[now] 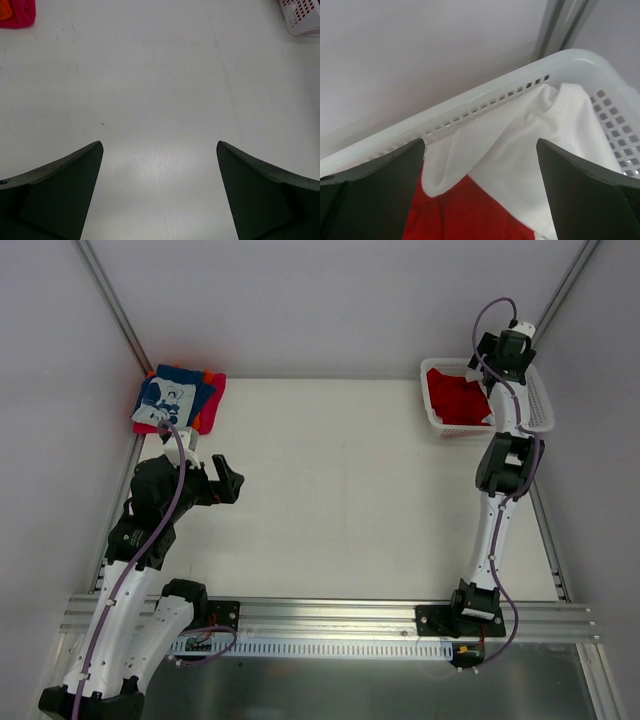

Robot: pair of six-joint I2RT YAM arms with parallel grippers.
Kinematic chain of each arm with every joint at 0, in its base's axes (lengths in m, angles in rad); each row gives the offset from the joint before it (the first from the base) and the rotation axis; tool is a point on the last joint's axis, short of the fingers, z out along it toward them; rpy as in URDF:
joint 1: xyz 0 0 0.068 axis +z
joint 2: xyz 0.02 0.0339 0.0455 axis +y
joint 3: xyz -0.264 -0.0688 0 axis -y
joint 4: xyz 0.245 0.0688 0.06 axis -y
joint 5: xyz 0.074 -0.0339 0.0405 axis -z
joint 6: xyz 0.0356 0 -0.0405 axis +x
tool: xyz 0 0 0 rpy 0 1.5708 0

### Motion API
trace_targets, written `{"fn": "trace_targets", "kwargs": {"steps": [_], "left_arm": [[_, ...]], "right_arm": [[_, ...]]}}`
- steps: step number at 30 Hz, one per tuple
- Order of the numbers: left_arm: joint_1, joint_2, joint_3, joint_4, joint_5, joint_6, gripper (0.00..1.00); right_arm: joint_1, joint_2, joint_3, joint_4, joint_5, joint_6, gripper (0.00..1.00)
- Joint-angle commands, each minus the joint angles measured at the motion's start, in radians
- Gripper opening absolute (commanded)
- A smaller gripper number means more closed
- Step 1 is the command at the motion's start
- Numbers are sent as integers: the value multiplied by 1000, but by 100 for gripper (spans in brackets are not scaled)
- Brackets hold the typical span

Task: Fold and stack the t-shirts
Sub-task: Grab the tshirt from the pile

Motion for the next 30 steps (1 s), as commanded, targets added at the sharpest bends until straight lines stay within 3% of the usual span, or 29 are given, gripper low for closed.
{"fn": "trace_targets", "kwargs": {"steps": [1, 20, 22, 26, 27, 28, 30], "left_arm": [[-1, 2, 11, 10, 4, 17, 99], [2, -4, 16, 12, 4, 14, 99], [2, -4, 16, 10, 4, 12, 99], [2, -6, 14, 12, 4, 14, 99], [2, -4, 14, 12, 4, 14, 99], [0, -4, 14, 10, 5, 14, 99], [0, -4, 14, 10, 7, 14, 99]], "right_arm": [[-18, 9, 25, 72, 27, -13, 99], [26, 42, -52, 99, 21, 24, 96], [27, 48, -38, 97, 26, 18, 89], [27, 40, -49, 111, 53, -5, 59], [28, 37, -52, 115, 58, -16, 51], [27, 34, -54, 122, 64, -19, 33], [27, 32, -63, 126, 89, -28, 16]]}}
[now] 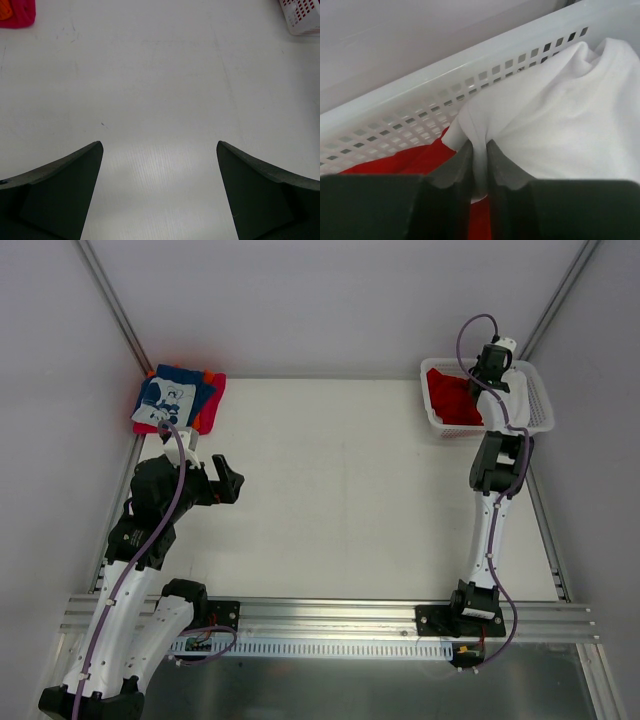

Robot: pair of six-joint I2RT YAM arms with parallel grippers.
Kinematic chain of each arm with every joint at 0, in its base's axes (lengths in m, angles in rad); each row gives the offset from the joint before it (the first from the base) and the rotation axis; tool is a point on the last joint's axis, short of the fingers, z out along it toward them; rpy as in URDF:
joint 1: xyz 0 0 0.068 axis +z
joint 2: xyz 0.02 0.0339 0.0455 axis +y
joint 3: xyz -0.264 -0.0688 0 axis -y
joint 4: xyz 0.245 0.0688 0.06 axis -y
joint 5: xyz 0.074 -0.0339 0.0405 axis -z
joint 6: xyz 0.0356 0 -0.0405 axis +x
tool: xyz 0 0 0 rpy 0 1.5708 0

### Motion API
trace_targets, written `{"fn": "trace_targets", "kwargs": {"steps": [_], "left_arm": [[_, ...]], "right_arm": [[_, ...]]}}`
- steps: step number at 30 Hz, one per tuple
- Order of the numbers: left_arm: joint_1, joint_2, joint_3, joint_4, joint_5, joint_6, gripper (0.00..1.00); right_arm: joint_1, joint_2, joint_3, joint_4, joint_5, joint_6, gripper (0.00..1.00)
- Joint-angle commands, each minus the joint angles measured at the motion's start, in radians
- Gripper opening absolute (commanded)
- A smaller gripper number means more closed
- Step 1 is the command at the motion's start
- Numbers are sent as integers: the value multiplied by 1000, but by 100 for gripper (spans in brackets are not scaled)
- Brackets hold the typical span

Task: Fold and stack the t-shirts
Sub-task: Grab the tshirt from the pile

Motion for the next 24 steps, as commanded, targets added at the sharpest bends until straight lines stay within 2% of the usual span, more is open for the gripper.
{"fn": "trace_targets", "kwargs": {"steps": [1, 2, 11, 18, 24], "left_arm": [[2, -3, 13, 12, 6, 13, 99], [2, -3, 13, 10, 6, 13, 99], [0, 2, 14, 10, 14, 13, 99], [2, -9, 17, 10, 29, 10, 99], [0, -27, 19, 12, 29, 7, 99]], "right_arm": [[-3, -31, 11, 52, 52, -30, 9], [-3, -31, 11, 53, 63, -33, 1], [-3, -100, -55, 72, 109, -51, 0], [20, -382, -147, 40, 120, 22, 1], [164, -649, -95, -136, 125, -56, 1]]}}
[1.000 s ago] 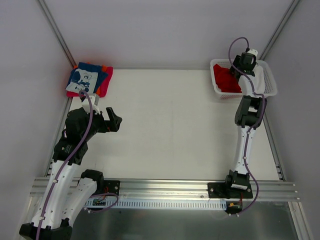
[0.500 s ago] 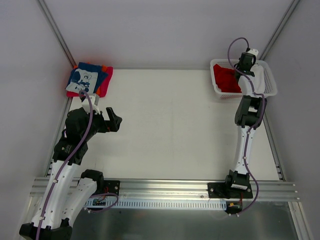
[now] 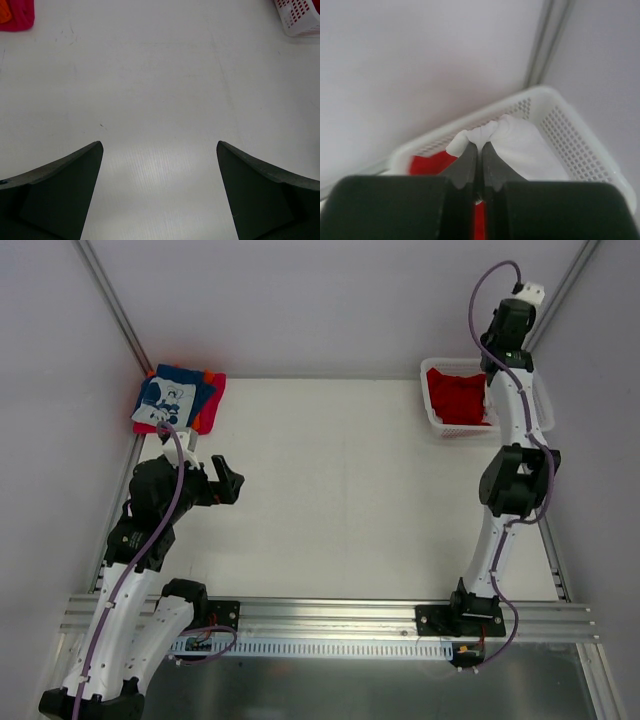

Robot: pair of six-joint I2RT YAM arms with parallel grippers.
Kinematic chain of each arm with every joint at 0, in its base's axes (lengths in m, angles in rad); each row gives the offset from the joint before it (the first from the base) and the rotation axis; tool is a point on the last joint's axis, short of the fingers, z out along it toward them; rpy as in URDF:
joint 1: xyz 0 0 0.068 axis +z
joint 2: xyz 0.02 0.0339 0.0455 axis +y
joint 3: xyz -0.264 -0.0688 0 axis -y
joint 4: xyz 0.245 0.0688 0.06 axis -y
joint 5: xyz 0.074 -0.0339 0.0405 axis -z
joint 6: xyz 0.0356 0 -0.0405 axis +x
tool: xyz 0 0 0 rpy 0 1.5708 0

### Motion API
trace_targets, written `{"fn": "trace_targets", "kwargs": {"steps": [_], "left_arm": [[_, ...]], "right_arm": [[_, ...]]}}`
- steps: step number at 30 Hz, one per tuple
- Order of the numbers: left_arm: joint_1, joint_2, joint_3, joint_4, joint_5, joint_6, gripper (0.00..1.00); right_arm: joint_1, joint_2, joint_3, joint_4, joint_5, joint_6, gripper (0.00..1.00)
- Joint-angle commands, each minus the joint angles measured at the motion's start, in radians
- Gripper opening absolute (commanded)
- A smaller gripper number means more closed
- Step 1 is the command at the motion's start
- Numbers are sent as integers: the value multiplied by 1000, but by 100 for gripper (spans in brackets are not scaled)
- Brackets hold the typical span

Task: Fold and stack the t-shirts
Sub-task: Grab the tshirt from the pile

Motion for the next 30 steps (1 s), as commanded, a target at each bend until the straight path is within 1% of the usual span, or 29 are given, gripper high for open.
{"fn": "trace_targets", "kwargs": {"steps": [1, 4, 5, 6, 8, 9, 11, 12, 14, 15, 18, 20, 24, 25, 26, 29, 30], "left_arm": [[2, -19, 19, 12, 22, 6, 99], [2, -20, 17, 11, 16, 4, 99], [2, -20, 17, 11, 10, 4, 99], [2, -19, 17, 12, 8, 3, 99], [2, -14, 17, 11, 8, 0, 99], [2, -14, 19, 11, 11, 0, 99], [2, -10, 19, 12, 10, -2, 99], [0, -10, 19, 12, 14, -3, 99], [2, -14, 19, 12, 22, -5, 99], [0, -14, 19, 12, 28, -6, 99], [0, -14, 19, 14, 47, -8, 99], [2, -6, 20, 17, 76, -8, 99], [0, 26, 8, 41, 175, -13, 99], [-1, 62, 16, 51, 206, -17, 99], [-1, 84, 26, 51, 275, -28, 99], [-13, 153, 72, 43, 359, -66, 99], [-15, 170, 91, 38, 373, -81, 99]], "right_arm": [[129, -295, 85, -79, 7, -43, 1], [221, -397, 82, -197, -19, -20, 1], [249, -459, 74, -225, -33, -14, 1], [314, -490, 68, -278, -41, -11, 1], [390, -580, 37, -328, -47, -12, 0], [468, -611, 19, -367, -42, -12, 0], [548, -709, -48, -391, -49, -11, 1], [629, -737, -69, -403, -52, -3, 0], [707, -777, -73, -437, -61, -3, 0], [782, -808, -63, -473, -61, 0, 1], [891, -865, -72, -518, -33, 6, 0], [919, -886, -73, -553, -27, -2, 1], [919, -918, -61, -615, -27, 11, 1], [919, -934, -67, -628, -35, 18, 1], [919, -940, -73, -647, -45, 38, 1], [919, -990, -142, -658, -105, 69, 1], [921, -1003, -159, -667, -93, 70, 0]]}}
